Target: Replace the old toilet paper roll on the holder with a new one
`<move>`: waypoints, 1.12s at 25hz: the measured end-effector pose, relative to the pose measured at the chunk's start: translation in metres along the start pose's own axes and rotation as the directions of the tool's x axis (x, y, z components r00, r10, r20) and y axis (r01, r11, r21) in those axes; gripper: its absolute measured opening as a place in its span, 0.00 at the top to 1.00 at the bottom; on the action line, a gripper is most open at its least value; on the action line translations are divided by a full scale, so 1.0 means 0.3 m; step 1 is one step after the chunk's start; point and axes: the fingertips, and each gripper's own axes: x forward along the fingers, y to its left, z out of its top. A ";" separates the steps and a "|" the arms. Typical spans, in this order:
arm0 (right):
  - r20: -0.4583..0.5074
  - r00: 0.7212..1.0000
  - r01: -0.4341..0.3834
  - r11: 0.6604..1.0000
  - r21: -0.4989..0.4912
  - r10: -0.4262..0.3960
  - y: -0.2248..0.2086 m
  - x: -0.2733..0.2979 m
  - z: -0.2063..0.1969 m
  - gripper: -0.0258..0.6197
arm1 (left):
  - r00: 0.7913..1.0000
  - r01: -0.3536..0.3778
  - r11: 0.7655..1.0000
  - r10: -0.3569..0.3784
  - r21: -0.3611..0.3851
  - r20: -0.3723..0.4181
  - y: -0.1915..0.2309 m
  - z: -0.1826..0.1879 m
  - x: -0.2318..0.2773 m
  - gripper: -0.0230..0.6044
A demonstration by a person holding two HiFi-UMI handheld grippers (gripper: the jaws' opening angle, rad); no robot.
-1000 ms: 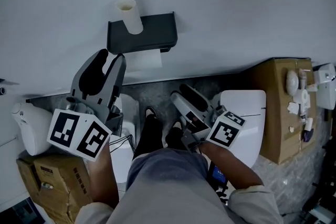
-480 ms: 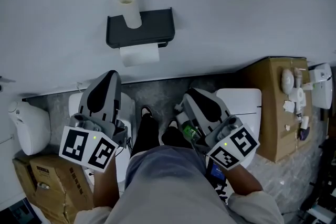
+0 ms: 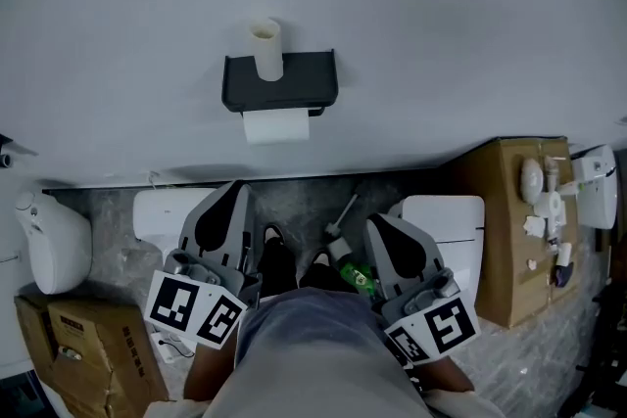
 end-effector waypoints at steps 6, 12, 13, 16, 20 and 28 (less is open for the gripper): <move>0.007 1.000 0.005 0.998 -0.067 -0.005 0.048 -0.033 0.015 0.93 | 1.000 0.005 0.999 -0.004 -0.032 0.018 -0.044 -0.027 -0.044 0.96; 0.010 1.000 0.009 0.993 -0.120 -0.008 0.069 -0.062 0.022 0.93 | 0.999 0.020 0.999 -0.020 -0.035 0.025 -0.080 -0.032 -0.068 0.96; 0.011 1.000 0.013 0.992 -0.125 -0.011 0.069 -0.068 0.024 0.93 | 0.999 0.024 0.999 -0.023 -0.036 0.026 -0.084 -0.033 -0.072 0.96; 0.010 1.000 0.022 0.990 -0.140 -0.021 0.072 -0.083 0.026 0.93 | 0.999 0.025 0.999 -0.024 -0.044 0.025 -0.089 -0.039 -0.084 0.96; 0.017 1.000 0.028 0.987 -0.156 -0.025 0.078 -0.092 0.034 0.93 | 1.000 0.019 0.999 -0.018 -0.039 0.022 -0.094 -0.045 -0.096 0.96; 0.008 1.000 0.020 0.986 -0.163 -0.019 0.066 -0.093 0.031 0.93 | 1.000 0.021 0.999 -0.020 -0.032 0.017 -0.109 -0.053 -0.089 0.96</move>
